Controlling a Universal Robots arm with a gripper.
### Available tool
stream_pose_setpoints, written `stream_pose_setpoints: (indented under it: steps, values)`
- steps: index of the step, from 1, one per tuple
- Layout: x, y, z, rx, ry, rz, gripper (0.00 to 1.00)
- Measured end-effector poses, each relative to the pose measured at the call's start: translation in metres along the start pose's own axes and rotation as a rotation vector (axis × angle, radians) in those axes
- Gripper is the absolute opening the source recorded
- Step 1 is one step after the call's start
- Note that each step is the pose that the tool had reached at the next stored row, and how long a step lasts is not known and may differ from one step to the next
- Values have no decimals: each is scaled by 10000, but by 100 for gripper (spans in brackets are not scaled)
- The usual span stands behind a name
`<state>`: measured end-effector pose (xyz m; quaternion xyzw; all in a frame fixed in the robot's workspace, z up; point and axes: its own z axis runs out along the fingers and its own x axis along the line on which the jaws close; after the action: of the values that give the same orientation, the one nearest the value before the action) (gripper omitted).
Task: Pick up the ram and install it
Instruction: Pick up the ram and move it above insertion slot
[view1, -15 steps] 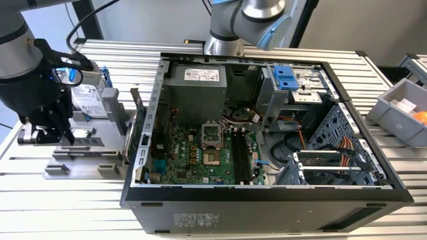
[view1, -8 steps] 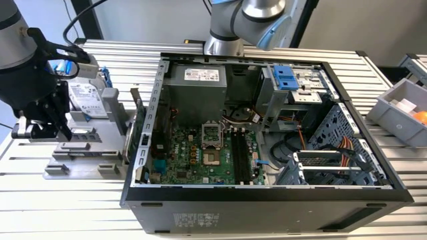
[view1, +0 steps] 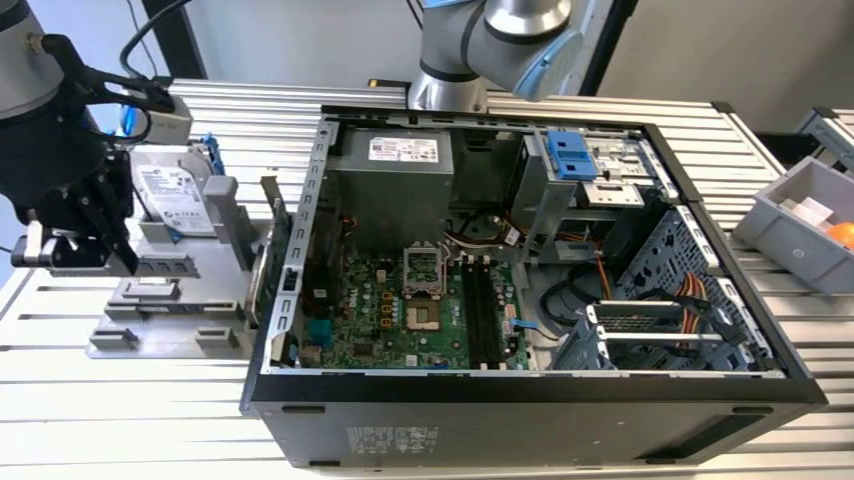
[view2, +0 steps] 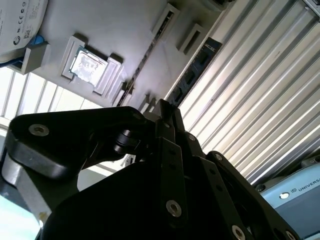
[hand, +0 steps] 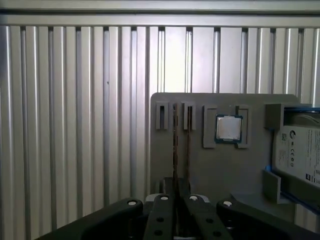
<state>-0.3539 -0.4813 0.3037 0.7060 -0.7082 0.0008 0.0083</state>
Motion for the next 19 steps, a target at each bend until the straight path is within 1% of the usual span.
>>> stream_pose_setpoints:
  steps: [19]
  values:
    - [4,3,-289,1,-1,0,0]
